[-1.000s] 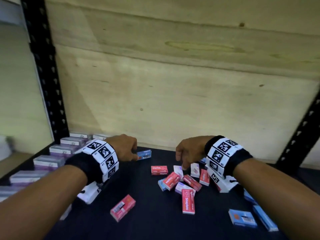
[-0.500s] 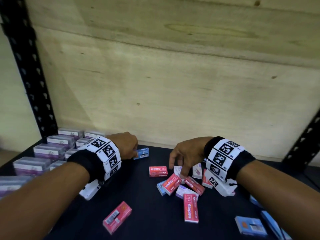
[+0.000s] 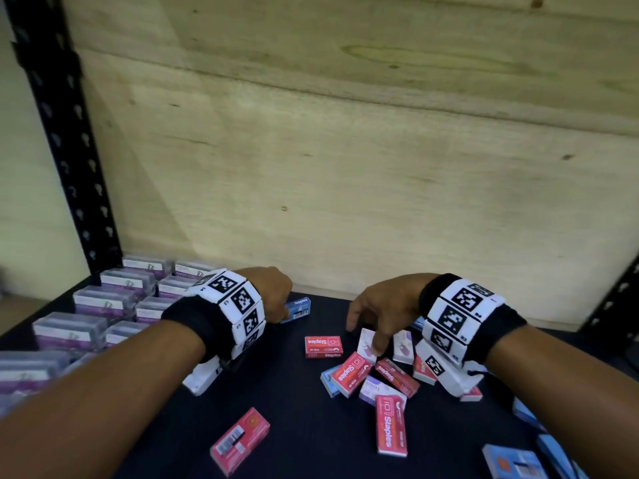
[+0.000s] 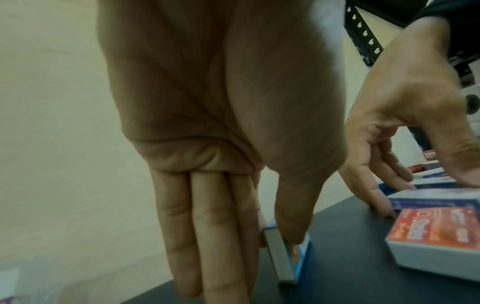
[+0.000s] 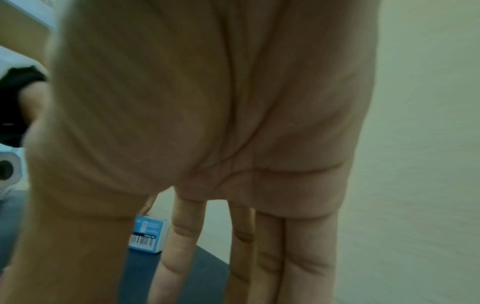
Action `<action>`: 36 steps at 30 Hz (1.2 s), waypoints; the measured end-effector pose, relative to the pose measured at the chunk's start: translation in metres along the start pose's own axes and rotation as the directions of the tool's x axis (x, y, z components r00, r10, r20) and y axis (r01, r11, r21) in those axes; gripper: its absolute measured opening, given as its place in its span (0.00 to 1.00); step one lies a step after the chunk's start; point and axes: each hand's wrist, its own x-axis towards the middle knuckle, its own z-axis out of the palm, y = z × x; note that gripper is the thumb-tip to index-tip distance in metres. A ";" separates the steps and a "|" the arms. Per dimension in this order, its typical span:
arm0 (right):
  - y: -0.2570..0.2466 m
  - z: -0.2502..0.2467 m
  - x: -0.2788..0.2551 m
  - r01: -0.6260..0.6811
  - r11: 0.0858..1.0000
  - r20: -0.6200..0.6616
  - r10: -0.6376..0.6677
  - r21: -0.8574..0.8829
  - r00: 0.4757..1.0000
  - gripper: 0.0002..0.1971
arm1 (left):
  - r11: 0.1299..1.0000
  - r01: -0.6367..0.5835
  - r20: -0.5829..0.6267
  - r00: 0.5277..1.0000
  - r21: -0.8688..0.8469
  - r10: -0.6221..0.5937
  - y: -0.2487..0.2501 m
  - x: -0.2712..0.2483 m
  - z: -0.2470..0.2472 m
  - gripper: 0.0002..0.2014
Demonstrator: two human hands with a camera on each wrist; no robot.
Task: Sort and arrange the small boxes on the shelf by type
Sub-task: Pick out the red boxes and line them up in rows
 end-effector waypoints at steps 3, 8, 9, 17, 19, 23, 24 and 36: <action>0.000 0.001 -0.002 0.022 1.000 0.013 -0.022 0.010 1.000 0.27 | 1.000 0.008 0.011 1.000 -0.012 -0.008 0.000 0.001 -0.002 0.18; 0.003 0.000 0.001 0.015 1.000 -0.044 -0.014 0.014 0.999 0.23 | 0.999 0.001 0.005 1.000 -0.034 0.000 -0.002 0.005 -0.002 0.19; 0.004 0.000 0.002 0.004 1.000 -0.064 -0.004 0.000 0.998 0.23 | 1.000 0.000 0.001 1.000 -0.028 0.000 -0.001 0.006 -0.002 0.18; 0.005 -0.001 0.006 -0.040 0.994 -0.106 0.029 -0.106 0.994 0.22 | 1.000 -0.001 -0.034 0.999 0.028 0.002 0.003 0.013 0.001 0.19; 0.006 0.001 0.007 -0.041 0.992 -0.131 0.026 -0.116 0.991 0.21 | 1.000 0.000 -0.036 0.999 0.025 0.001 0.003 0.014 0.001 0.19; 0.005 0.003 0.010 -0.034 0.993 -0.192 0.013 -0.109 0.981 0.17 | 0.999 -0.002 -0.044 0.999 0.032 0.003 0.004 0.015 0.002 0.18; 0.004 0.003 0.008 -0.034 0.993 -0.198 0.011 -0.111 0.980 0.17 | 1.000 -0.002 -0.051 0.999 0.030 0.004 0.004 0.014 0.002 0.18; 0.086 0.016 -0.096 -0.213 0.977 -0.333 0.198 -0.009 0.922 0.20 | 0.998 -0.035 -0.150 0.988 -0.045 0.028 0.034 -0.028 -0.024 0.13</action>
